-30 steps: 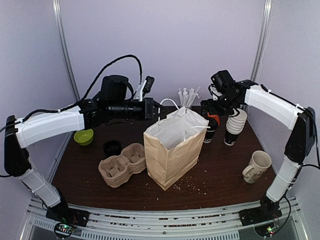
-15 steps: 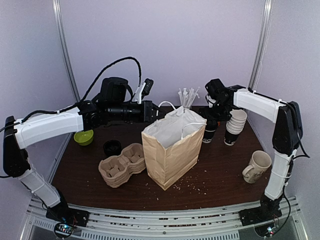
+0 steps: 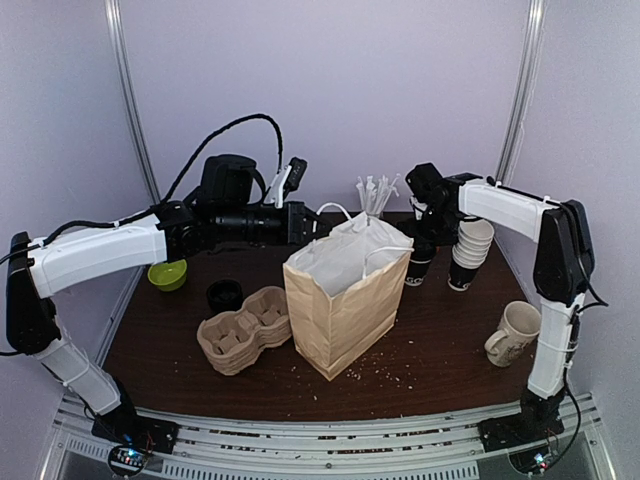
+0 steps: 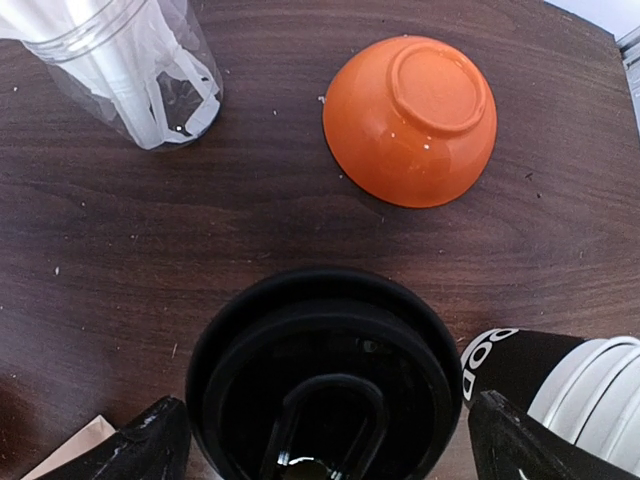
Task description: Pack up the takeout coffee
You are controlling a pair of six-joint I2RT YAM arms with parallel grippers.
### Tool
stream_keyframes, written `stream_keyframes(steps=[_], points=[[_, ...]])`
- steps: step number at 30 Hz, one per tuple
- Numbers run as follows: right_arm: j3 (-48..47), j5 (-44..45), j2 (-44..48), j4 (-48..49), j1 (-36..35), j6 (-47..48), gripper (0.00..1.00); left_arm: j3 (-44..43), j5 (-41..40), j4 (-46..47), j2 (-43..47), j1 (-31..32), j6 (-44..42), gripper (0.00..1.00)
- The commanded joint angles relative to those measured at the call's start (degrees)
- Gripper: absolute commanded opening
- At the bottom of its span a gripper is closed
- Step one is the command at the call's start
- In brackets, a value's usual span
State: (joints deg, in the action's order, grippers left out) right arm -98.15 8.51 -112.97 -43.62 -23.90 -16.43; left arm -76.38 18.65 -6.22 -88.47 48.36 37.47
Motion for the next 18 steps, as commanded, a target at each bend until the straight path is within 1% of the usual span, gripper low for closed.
stream_keyframes(steps=[1,18], points=[[-2.31,0.55,-1.43,-1.61,0.79,0.52,1.00,0.27,0.48,0.85,0.06,-0.37,-0.80,0.00],[-4.42,0.54,-4.84,-2.88,1.18,0.70,1.00,0.35,1.04,1.12,-0.54,-0.36,-0.78,0.00]])
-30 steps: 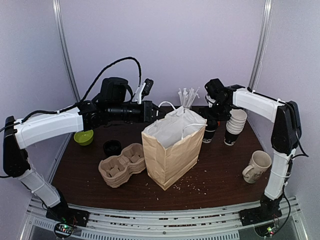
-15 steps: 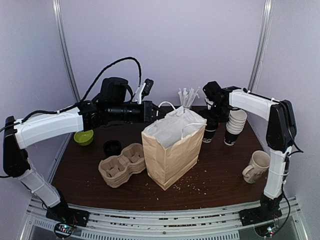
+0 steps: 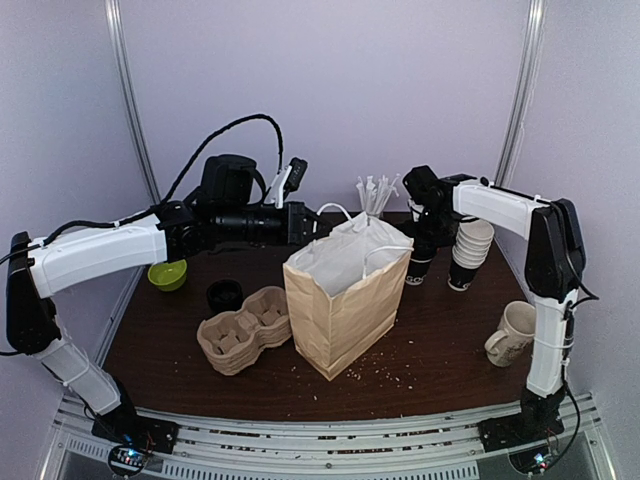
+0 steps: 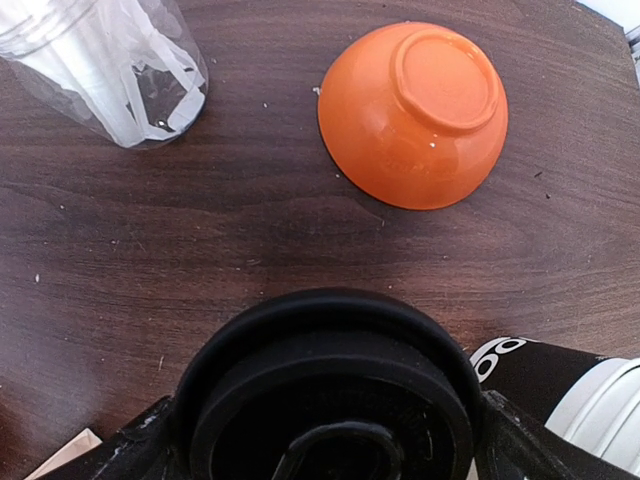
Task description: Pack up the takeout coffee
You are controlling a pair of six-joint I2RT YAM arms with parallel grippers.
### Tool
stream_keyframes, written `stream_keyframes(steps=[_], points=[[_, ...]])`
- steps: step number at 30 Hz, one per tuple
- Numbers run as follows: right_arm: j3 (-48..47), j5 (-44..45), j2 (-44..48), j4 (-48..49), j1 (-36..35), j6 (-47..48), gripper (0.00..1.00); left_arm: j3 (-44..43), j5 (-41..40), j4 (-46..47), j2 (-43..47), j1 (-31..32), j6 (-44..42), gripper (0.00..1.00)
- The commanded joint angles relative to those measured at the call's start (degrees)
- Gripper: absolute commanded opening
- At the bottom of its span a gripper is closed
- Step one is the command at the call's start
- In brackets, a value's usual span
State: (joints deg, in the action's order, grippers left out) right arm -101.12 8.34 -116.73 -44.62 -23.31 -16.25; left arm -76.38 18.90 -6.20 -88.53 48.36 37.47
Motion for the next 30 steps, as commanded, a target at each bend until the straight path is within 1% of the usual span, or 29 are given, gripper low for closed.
stream_keyframes(steps=[1,24,30], points=[[-1.45,0.67,-1.24,-1.92,0.65,0.53,1.00,0.35,0.79,1.12,-0.44,-0.37,-0.81,0.00],[-2.26,-0.91,-4.07,-2.40,1.07,1.14,1.00,0.70,0.88,1.32,-0.31,-0.35,-0.83,0.00],[-2.30,-1.96,-4.03,-2.06,1.07,1.18,0.95,0.88,0.79,1.30,-0.23,-0.36,-0.89,0.00]])
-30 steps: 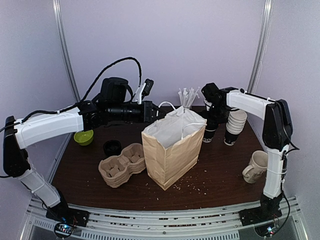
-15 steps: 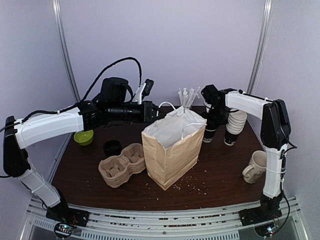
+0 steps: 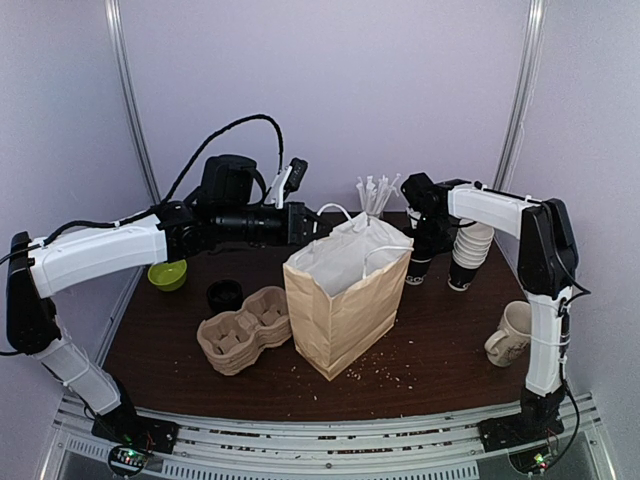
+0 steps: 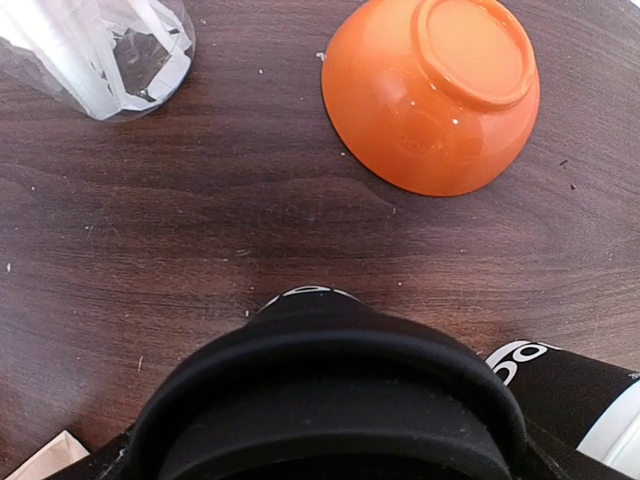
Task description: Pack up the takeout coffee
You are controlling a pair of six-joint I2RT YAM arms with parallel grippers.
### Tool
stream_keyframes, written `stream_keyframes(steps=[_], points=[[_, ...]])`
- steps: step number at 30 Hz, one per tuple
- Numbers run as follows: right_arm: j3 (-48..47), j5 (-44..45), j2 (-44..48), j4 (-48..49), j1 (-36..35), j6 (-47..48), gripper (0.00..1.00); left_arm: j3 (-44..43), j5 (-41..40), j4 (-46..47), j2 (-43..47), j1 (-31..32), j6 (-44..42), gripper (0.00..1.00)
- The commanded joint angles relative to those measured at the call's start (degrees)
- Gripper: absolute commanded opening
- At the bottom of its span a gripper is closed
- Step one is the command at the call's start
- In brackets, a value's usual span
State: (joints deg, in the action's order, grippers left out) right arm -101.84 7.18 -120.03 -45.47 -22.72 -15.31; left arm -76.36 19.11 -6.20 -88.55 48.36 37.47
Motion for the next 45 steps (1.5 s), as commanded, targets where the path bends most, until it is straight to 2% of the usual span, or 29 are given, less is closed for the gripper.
stream_keyframes(steps=[1,10,17,31,45], points=[[-1.60,-0.91,-0.67,-1.20,0.48,0.27,0.95,0.86,0.57,1.29,-0.21,-0.37,-0.83,0.00],[-1.69,-0.33,-0.38,-1.04,0.49,0.28,1.00,0.77,0.71,1.36,-0.35,-0.37,-0.87,0.00],[-2.13,-0.36,-0.56,-0.64,0.49,0.37,1.00,0.85,0.73,1.36,-0.38,-0.37,-0.89,0.00],[-1.78,-2.70,-0.50,-0.80,0.48,0.59,0.85,1.39,0.62,1.49,0.05,-0.35,-0.83,0.00],[1.17,-2.38,9.56,-2.87,0.48,2.32,0.83,1.04,0.20,1.54,0.24,-0.37,-1.00,0.00]])
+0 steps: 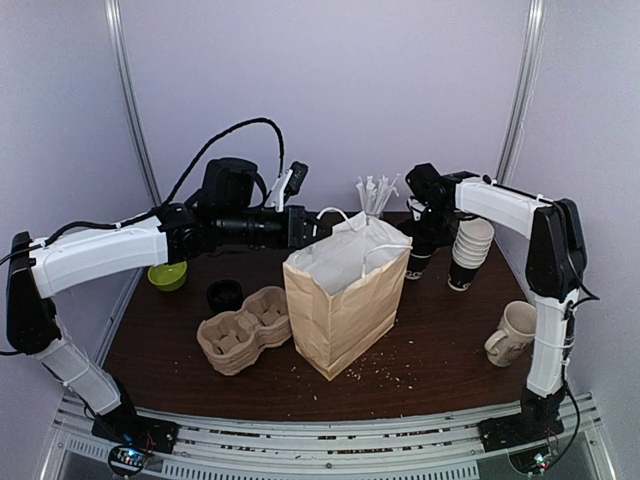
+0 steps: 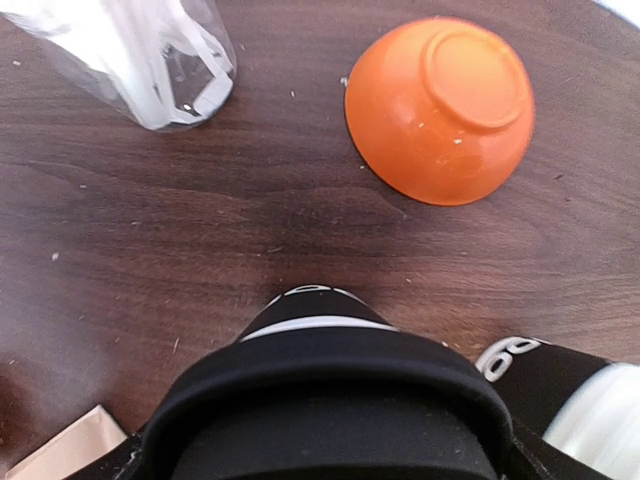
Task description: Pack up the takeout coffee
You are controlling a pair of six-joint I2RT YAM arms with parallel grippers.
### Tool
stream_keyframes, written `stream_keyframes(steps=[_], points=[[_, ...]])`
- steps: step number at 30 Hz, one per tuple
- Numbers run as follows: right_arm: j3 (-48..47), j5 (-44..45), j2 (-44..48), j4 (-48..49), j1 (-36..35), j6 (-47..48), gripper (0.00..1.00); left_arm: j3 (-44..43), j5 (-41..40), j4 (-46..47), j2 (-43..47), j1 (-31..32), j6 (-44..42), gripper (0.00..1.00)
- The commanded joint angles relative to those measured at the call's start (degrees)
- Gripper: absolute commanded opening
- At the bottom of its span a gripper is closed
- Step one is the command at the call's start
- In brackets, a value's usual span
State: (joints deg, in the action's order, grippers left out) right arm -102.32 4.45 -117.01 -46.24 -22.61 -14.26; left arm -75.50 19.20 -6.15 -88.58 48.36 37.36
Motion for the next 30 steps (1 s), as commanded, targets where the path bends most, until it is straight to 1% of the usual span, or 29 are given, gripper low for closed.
stream_keyframes(steps=[1,6,10,17,22,30], points=[[2.39,0.23,7.91,-2.19,0.37,1.52,0.83,0.19,0.13,1.52,0.27,-0.37,-1.03,0.00],[5.61,-0.78,12.86,-5.04,0.08,2.85,0.82,0.64,-0.05,1.32,0.98,-0.37,-1.05,0.00],[10.93,-1.75,19.06,-6.29,-1.99,3.27,0.82,1.42,-0.72,1.17,2.10,-0.34,-1.08,0.00],[21.79,-1.42,29.44,-9.92,-9.58,0.45,0.82,2.65,-1.49,0.79,3.69,-0.32,-1.63,0.00],[29.17,-1.34,33.72,-11.74,-16.04,-3.18,0.83,4.03,-1.71,1.03,4.59,-0.37,-1.78,0.00],[39.56,-1.90,37.79,-6.66,-18.76,-6.95,0.83,6.25,-2.21,1.65,6.02,-0.36,-1.58,0.00]])
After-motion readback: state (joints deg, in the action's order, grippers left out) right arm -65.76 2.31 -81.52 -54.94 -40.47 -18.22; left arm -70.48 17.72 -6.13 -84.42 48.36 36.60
